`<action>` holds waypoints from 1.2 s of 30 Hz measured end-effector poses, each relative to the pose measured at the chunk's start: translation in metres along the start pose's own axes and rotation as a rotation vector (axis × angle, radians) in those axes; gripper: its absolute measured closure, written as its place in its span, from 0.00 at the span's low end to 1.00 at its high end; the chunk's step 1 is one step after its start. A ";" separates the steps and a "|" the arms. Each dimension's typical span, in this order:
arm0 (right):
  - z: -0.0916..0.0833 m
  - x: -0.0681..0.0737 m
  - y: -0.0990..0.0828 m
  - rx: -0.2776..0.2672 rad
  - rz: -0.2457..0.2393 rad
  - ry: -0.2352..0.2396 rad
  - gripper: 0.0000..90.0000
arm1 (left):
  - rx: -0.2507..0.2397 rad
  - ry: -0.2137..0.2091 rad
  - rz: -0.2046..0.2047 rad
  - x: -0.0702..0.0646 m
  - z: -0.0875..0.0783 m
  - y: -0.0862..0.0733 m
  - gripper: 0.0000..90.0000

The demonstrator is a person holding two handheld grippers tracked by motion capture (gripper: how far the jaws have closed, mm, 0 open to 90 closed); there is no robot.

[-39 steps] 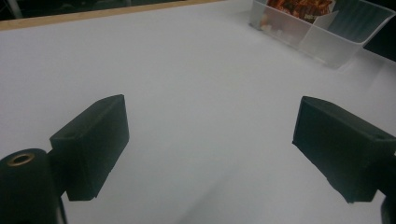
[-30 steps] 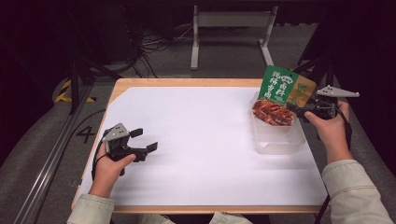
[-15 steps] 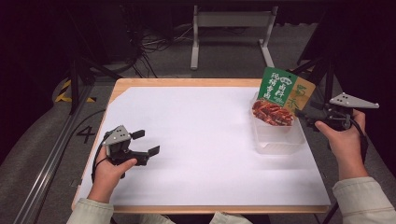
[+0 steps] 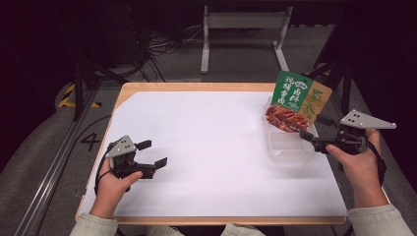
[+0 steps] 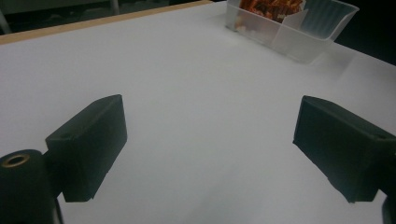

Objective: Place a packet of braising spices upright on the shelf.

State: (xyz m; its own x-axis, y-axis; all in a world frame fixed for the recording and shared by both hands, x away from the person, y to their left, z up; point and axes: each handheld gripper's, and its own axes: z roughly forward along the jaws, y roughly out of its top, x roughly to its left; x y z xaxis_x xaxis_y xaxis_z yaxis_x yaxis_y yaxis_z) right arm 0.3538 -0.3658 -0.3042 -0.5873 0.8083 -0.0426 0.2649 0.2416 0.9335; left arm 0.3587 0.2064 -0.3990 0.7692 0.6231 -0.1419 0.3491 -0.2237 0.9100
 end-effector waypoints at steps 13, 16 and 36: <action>0.010 0.040 -0.003 0.013 -0.054 0.149 0.12 | -0.006 -0.027 0.002 -0.005 -0.003 0.003 0.09; 0.016 0.046 -0.006 0.008 -0.062 0.175 0.12 | -0.009 -0.035 -0.003 -0.004 -0.004 0.003 0.07; 0.066 0.080 -0.060 -0.009 -0.070 0.306 0.19 | -0.067 -0.059 -0.019 -0.005 -0.007 -0.016 0.04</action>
State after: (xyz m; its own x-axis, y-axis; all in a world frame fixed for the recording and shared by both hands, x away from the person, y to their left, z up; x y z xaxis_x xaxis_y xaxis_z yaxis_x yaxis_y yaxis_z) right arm 0.3411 -0.2801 -0.3871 -0.8074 0.5900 0.0008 0.2095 0.2855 0.9352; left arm 0.3451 0.2123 -0.4103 0.7934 0.5813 -0.1803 0.3289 -0.1604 0.9306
